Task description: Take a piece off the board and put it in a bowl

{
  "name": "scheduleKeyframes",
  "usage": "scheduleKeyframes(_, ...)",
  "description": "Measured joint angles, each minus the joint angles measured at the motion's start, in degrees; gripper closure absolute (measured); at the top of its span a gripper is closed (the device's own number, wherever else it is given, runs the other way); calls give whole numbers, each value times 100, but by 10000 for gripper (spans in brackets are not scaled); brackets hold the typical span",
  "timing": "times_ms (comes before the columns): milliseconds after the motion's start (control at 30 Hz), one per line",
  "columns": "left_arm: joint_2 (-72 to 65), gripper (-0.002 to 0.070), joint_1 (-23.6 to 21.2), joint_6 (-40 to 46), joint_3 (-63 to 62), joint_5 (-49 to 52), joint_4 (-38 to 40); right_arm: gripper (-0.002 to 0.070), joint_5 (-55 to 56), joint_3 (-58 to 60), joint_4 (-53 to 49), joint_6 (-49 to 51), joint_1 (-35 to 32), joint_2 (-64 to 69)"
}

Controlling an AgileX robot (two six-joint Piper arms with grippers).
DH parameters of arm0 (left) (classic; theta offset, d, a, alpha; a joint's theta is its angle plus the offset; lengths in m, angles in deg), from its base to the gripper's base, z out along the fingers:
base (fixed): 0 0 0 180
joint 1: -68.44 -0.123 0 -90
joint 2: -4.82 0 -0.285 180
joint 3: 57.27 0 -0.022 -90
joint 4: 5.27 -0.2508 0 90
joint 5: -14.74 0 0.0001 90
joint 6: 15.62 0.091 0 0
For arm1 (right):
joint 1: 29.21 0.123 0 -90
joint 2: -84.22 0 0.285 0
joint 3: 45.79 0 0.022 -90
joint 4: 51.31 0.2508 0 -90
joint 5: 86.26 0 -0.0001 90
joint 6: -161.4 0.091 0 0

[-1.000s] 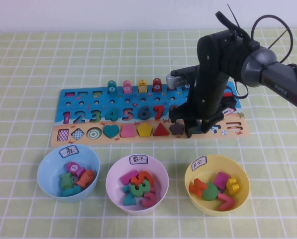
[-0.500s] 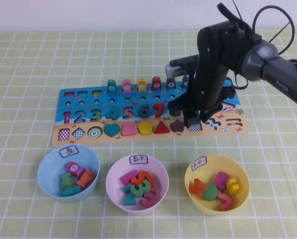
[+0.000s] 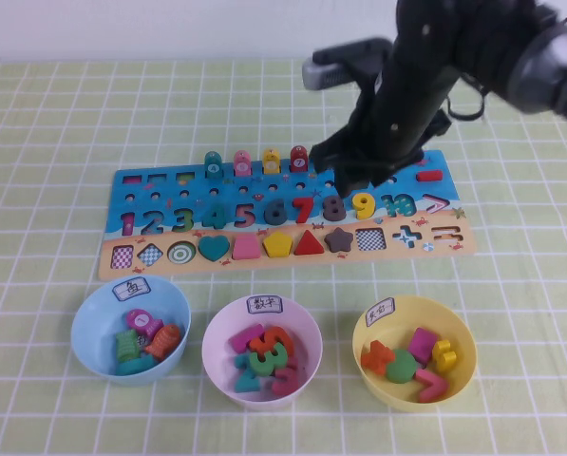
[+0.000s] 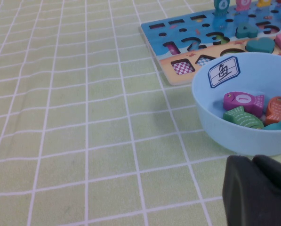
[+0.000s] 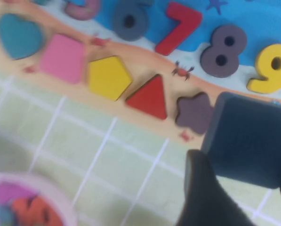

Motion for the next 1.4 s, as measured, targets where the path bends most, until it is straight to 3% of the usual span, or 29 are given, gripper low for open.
scheduleKeyframes(167, 0, 679, 0, 0, 0, 0, 10, 379, 0, 731, 62, -264, 87, -839)
scheduleKeyframes(600, 0, 680, 0, -9, 0, 0, 10, 379, 0, 3968, 354, -346, 291, -2492)
scheduleKeyframes(833, 0, 679, 0, -9, 0, 0, 10, 379, 810, 4388, 485, -346, 541, -2482)
scheduleKeyframes(1167, 0, 679, 0, -9, 0, 0, 10, 379, 963, 4417, 284, -346, 541, -2205)
scheduleKeyframes(1400, 0, 680, 0, -9, 0, 0, 10, 220, 963, 4417, 164, -233, 541, -2180)
